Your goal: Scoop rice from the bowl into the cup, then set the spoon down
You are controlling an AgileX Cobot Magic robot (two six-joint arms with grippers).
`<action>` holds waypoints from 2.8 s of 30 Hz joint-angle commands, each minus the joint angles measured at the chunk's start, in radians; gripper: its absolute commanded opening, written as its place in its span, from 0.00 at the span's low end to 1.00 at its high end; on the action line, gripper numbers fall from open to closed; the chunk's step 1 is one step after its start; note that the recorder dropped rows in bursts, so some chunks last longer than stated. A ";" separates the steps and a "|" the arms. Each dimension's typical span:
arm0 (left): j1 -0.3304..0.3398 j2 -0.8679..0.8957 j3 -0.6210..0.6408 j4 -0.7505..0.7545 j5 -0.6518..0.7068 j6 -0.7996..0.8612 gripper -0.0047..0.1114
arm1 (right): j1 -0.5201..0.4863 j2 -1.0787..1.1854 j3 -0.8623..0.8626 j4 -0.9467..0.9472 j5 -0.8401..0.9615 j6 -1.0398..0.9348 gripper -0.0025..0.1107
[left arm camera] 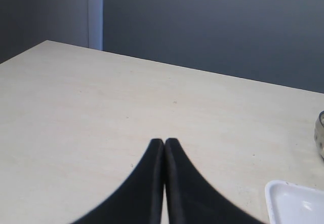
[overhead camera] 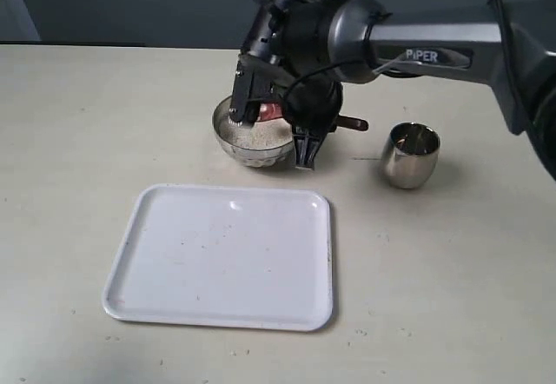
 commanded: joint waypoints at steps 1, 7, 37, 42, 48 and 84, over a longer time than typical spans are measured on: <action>-0.007 -0.005 -0.002 0.006 -0.011 -0.003 0.04 | -0.032 -0.035 0.000 0.074 0.066 -0.028 0.02; -0.007 -0.005 -0.002 0.006 -0.011 -0.003 0.04 | -0.062 -0.057 0.000 0.168 0.146 -0.051 0.02; -0.007 -0.005 -0.002 0.006 -0.011 -0.003 0.04 | -0.311 -0.400 0.246 0.257 0.176 -0.023 0.02; -0.007 -0.005 -0.002 0.006 -0.011 -0.003 0.04 | -0.311 -0.420 0.287 0.225 0.176 0.010 0.02; -0.007 -0.005 -0.002 0.006 -0.011 -0.003 0.04 | -0.311 -0.420 0.357 0.222 0.176 0.010 0.02; -0.007 -0.005 -0.002 0.006 -0.011 -0.003 0.04 | -0.392 -0.393 0.440 0.123 0.028 0.056 0.02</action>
